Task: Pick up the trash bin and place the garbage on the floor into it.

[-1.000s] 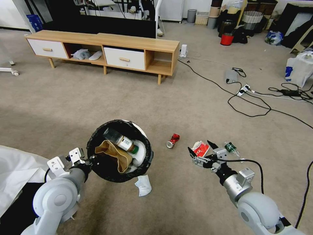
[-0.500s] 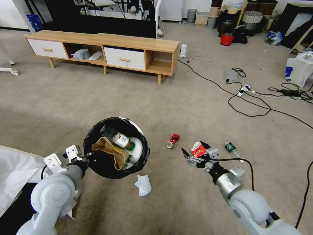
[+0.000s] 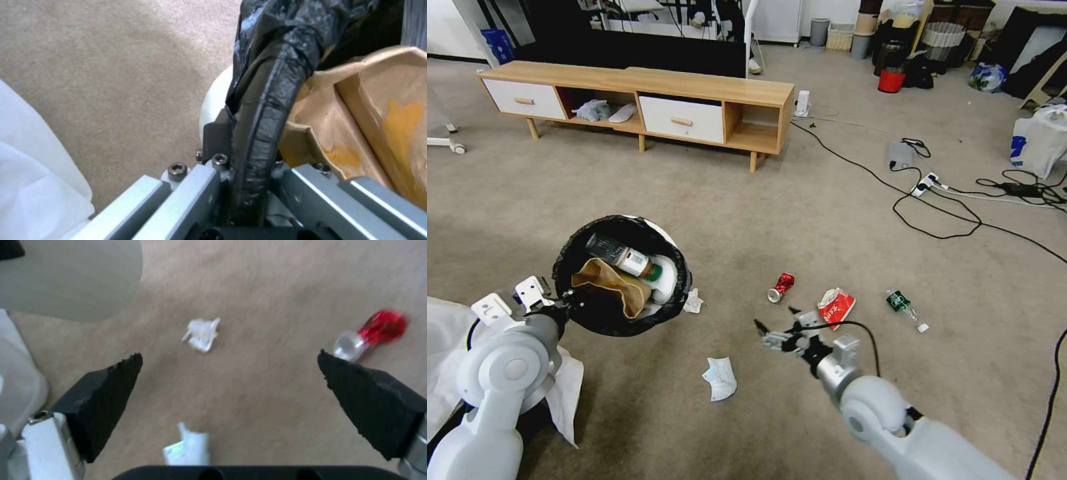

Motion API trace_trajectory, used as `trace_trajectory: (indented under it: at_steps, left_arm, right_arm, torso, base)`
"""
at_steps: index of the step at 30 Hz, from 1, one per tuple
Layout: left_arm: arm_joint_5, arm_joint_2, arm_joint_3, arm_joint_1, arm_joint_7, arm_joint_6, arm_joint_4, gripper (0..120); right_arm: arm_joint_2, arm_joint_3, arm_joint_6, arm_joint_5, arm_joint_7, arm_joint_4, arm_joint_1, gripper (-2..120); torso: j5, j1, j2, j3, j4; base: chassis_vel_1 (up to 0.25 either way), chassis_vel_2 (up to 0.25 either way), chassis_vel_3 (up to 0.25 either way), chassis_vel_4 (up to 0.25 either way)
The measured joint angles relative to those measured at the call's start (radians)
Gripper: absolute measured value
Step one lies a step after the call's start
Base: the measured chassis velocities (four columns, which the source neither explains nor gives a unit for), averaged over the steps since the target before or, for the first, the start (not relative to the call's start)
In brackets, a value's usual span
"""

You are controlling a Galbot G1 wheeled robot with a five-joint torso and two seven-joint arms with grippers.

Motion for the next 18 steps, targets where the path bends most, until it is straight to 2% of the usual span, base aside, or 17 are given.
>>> trace_trajectory:
  at_steps: [2, 5, 6, 7, 9, 11, 16, 18]
  left_arm:
    - [0.011, -0.004, -0.002, 0.003, 0.007, 0.000, 0.002, 0]
    - [0.046, -0.022, -0.006, 0.018, 0.032, 0.002, 0.004, 0]
    - [0.046, -0.022, -0.006, 0.018, 0.032, 0.002, 0.004, 0]
    - [0.048, -0.027, -0.008, 0.022, 0.037, 0.002, 0.004, 0]
    - [0.049, -0.028, -0.009, 0.024, 0.039, 0.002, 0.003, 0]
    - [0.052, -0.034, -0.016, 0.033, 0.048, 0.002, -0.001, 0]
    - [0.053, -0.039, -0.025, 0.041, 0.056, 0.003, -0.005, 0]
    - [0.054, -0.044, -0.030, 0.046, 0.062, 0.004, -0.011, 0]
  right_arm:
    - [0.009, -0.024, -0.016, 0.028, 0.024, -0.010, 0.018, 100]
    - [0.066, -0.128, -0.154, 0.188, 0.180, -0.056, 0.111, 100]
    - [0.066, -0.128, -0.154, 0.188, 0.180, -0.056, 0.111, 100]
    - [0.088, -0.157, -0.189, 0.234, 0.231, -0.072, 0.139, 100]
    - [0.098, -0.167, -0.201, 0.252, 0.250, -0.079, 0.150, 100]
    - [0.140, -0.218, -0.240, 0.320, 0.316, -0.113, 0.206, 100]
    - [0.182, -0.287, -0.279, 0.389, 0.369, -0.151, 0.278, 100]
    - [0.219, -0.333, -0.313, 0.471, 0.425, -0.176, 0.323, 100]
  torso:
    - [-0.0001, 0.000, 0.000, 0.000, -0.0003]
    - [-0.0001, 0.000, 0.000, 0.000, -0.0001]
    - [-0.0001, 0.000, 0.000, 0.000, -0.0001]
    - [0.0001, 0.000, 0.000, 0.000, -0.0001]
    - [0.0001, 0.000, 0.000, 0.000, -0.0001]
    - [0.0001, 0.000, 0.000, 0.000, -0.0001]
    - [-0.0001, 0.000, 0.000, 0.000, -0.0001]
    - [0.0000, 0.000, 0.000, 0.000, -0.0001]
  base:
    - [0.000, 0.000, 0.000, 0.000]
    - [0.000, 0.000, 0.000, 0.000]
    - [0.000, 0.000, 0.000, 0.000]
    - [0.000, 0.000, 0.000, 0.000]
    - [0.000, 0.000, 0.000, 0.000]
    - [0.000, 0.000, 0.000, 0.000]
    - [0.000, 0.000, 0.000, 0.000]
    - [0.000, 0.000, 0.000, 0.000]
